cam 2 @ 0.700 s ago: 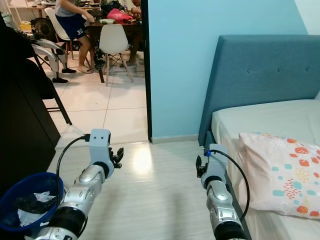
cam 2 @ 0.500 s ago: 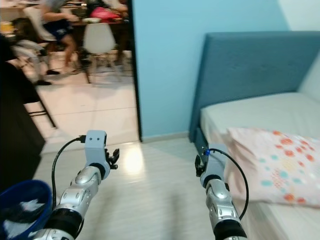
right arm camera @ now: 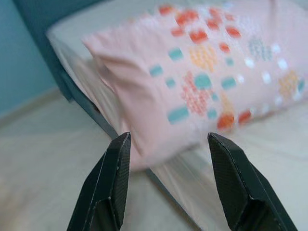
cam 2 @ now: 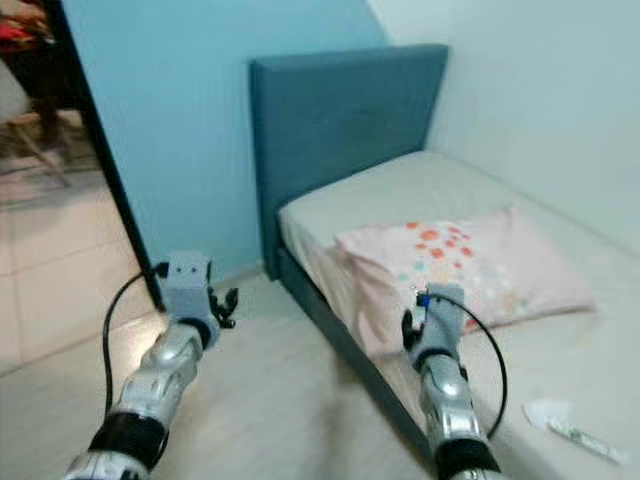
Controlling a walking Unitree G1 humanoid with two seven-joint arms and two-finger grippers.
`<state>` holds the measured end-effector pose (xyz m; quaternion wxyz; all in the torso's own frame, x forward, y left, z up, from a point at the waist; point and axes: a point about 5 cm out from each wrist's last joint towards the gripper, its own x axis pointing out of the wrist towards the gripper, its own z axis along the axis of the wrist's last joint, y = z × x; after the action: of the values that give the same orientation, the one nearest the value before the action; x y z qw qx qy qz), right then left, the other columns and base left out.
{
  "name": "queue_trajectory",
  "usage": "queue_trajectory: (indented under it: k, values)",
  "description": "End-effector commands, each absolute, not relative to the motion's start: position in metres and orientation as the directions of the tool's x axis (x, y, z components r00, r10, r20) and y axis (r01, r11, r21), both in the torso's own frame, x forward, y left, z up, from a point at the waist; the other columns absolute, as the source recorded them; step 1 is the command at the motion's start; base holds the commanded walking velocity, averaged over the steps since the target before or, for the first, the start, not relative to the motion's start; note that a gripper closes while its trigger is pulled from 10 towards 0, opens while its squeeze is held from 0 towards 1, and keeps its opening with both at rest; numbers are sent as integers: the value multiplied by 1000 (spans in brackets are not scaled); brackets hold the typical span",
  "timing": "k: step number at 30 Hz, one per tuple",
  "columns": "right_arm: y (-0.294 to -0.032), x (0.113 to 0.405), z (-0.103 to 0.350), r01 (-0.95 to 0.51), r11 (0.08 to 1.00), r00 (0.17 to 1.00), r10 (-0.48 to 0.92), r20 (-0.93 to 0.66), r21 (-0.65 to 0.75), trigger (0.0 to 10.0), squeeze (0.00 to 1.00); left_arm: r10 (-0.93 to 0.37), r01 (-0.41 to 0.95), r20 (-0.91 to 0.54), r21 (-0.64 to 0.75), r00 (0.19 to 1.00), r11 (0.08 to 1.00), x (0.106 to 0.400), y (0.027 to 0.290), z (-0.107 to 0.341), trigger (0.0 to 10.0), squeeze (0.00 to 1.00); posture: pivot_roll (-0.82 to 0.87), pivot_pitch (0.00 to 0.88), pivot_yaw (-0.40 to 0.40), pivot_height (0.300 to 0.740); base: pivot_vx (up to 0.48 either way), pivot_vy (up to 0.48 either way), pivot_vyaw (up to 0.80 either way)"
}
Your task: Clean up the room
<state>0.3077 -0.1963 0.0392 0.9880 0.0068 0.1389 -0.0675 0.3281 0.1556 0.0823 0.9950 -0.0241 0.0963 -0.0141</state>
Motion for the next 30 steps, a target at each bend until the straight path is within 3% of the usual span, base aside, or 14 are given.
queue_trajectory:
  k: [1, 9, 17, 30]
  values:
    - [-202, 303, 33, 135, 990, 942, -140, -306, -37, 10000, 0, -45, 37, -190, -42, 981, 998, 325, 153, 80, 10000, 0, 22, 0, -53, 740, 0, 0, -800]
    - [-211, 298, 31, 161, 985, 934, -170, -315, -54, 10000, 0, -42, 40, -194, -14, 980, 999, 321, 154, 78, 10000, 0, 25, 0, -42, 740, 0, 0, -800]
    - [-242, 285, 29, 273, 959, 902, -284, -326, -78, 10000, 0, -114, 123, -208, 32, 972, 992, 326, 152, 77, 10000, 0, -11, 0, -28, 740, 0, 0, -800]
    - [-244, 296, 46, 263, 961, 926, -275, -260, -82, 10000, 0, -74, 78, -196, 11, 978, 997, 334, 150, 83, 10000, 0, -44, 0, -27, 740, 0, 0, -800]
